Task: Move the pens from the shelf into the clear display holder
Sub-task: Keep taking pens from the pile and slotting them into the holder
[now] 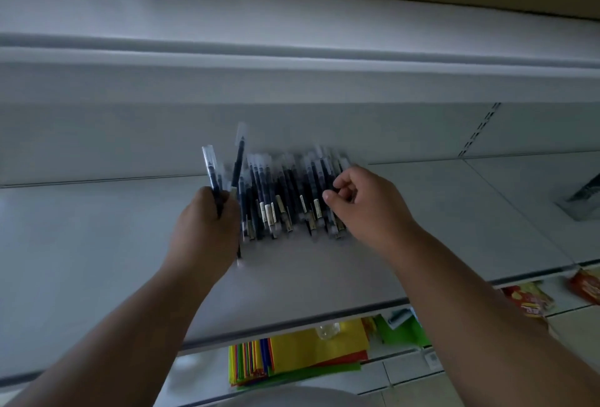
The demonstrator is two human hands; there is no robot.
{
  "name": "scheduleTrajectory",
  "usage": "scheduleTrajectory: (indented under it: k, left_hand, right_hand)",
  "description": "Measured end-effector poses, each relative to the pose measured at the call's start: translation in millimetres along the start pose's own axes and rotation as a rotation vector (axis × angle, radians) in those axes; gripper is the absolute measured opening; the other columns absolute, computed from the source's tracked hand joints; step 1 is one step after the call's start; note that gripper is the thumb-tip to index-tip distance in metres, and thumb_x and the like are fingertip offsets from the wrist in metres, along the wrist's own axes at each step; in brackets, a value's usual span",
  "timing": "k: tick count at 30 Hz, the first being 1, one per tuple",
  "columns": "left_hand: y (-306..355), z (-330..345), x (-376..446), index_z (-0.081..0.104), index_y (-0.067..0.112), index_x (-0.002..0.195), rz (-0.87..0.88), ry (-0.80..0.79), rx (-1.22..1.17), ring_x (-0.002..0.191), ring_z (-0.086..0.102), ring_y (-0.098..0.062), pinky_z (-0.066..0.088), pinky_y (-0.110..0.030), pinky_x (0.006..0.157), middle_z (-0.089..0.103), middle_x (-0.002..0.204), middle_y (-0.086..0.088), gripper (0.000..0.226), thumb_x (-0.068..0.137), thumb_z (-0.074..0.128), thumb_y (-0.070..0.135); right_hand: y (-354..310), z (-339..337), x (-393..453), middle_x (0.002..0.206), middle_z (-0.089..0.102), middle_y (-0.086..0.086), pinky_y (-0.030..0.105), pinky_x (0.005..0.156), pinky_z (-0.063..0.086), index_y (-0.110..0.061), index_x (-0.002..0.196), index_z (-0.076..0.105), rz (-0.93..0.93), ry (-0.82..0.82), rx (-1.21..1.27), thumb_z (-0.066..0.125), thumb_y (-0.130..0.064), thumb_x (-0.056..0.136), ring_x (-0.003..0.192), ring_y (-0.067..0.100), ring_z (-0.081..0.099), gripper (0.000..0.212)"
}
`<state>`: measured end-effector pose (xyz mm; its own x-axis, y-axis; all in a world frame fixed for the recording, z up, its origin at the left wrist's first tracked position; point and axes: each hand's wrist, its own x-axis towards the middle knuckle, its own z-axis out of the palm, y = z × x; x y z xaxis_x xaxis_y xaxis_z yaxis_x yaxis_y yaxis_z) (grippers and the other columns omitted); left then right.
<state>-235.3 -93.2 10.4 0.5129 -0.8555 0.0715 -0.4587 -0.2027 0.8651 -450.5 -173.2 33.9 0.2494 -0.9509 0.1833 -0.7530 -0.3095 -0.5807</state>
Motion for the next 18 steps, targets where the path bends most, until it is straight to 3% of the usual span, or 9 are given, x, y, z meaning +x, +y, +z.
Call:
scheduleTrajectory:
  k: [5,9,12,15,18]
  left_hand:
    - [9.2,8.3,-23.5,0.045,0.006,0.085,0.051,-0.145,-0.369,0.051,0.042,-0.019,0.033,-0.034,0.051,0.049,0.055,-0.004,0.018,0.101,0.044,0.013]
    - [13.2,9.4,-33.3,0.053,0.01,0.099,0.025,-0.22,-0.579,0.052,0.049,-0.018,0.04,-0.031,0.051,0.065,0.064,-0.005,0.017,0.103,0.038,0.002]
    - [12.1,9.4,-35.8,0.054,0.006,0.102,-0.017,-0.253,-0.623,0.052,0.047,-0.015,0.04,-0.024,0.051,0.068,0.074,-0.006,0.02,0.102,0.036,-0.003]
    - [4.7,9.8,-35.6,0.056,0.011,0.086,-0.05,-0.27,-0.598,0.056,0.039,-0.023,0.035,-0.034,0.06,0.055,0.07,-0.012,0.022,0.098,0.04,0.001]
    - [5.5,11.0,-36.5,0.049,0.011,0.08,-0.097,-0.279,-0.593,0.055,0.033,-0.022,0.025,-0.037,0.055,0.046,0.064,-0.009,0.02,0.095,0.041,0.001]
  right_hand:
    - [-0.4,9.4,-1.8,0.077,0.058,-0.007,0.036,0.071,0.053,-0.022,0.09,0.056,0.069,-0.082,-0.129,0.069,-0.045,0.086,0.073,0.015,0.059,0.027]
    - [-4.4,10.6,-0.6,0.072,0.056,-0.004,0.032,0.065,0.048,-0.019,0.085,0.053,0.085,-0.123,-0.198,0.066,-0.041,0.089,0.072,0.019,0.057,0.026]
    - [-8.6,10.5,-1.0,0.075,0.054,-0.007,0.028,0.063,0.038,-0.021,0.09,0.056,0.12,-0.125,-0.229,0.066,-0.037,0.089,0.076,0.019,0.056,0.02]
    - [-8.5,10.3,-5.9,0.083,0.059,-0.006,0.025,0.061,0.038,-0.019,0.096,0.059,0.125,-0.099,-0.157,0.066,-0.031,0.089,0.08,0.017,0.059,0.016]
    - [-7.7,5.4,-11.5,0.086,0.056,-0.011,0.02,0.058,0.04,-0.022,0.106,0.052,0.105,-0.078,0.013,0.064,-0.025,0.092,0.076,0.006,0.056,0.019]
